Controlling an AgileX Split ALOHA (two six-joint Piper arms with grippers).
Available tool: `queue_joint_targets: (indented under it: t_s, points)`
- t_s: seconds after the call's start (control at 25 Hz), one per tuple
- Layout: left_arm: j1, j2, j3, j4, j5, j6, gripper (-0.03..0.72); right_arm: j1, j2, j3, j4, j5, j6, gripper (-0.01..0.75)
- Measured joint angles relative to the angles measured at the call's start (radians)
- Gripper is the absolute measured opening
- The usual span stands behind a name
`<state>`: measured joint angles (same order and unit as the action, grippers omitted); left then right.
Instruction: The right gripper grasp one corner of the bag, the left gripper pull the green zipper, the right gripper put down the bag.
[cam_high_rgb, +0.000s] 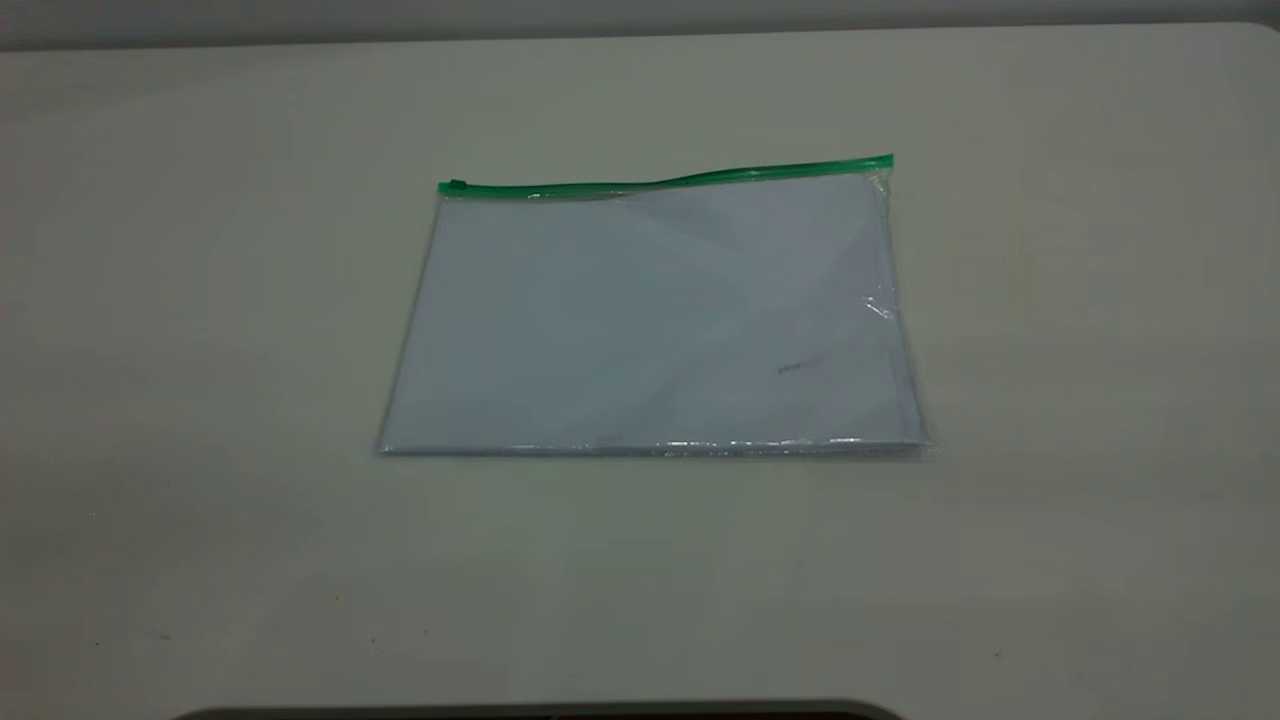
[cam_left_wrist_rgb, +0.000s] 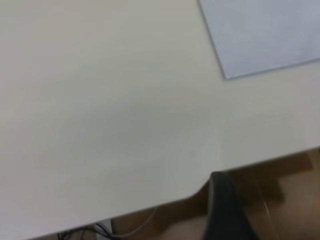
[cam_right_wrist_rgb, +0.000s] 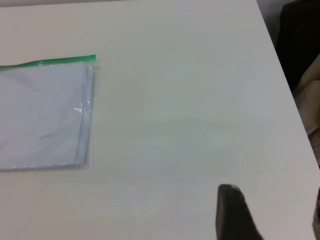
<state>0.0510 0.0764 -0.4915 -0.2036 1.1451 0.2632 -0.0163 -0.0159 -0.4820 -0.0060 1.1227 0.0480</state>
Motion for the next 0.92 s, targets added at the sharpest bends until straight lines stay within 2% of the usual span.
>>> queue_joint_targets:
  t_s: [0.2, 0.92]
  points:
    - [0.015, -0.094, -0.002, -0.001, 0.013, 0.0, 0.519, -0.001, 0.0, 0.0, 0.006, 0.0, 0.0, 0.417]
    - [0.015, -0.096, -0.002, -0.001, 0.016, 0.0, 0.519, -0.002, 0.0, 0.0, 0.011, 0.0, 0.0, 0.412]
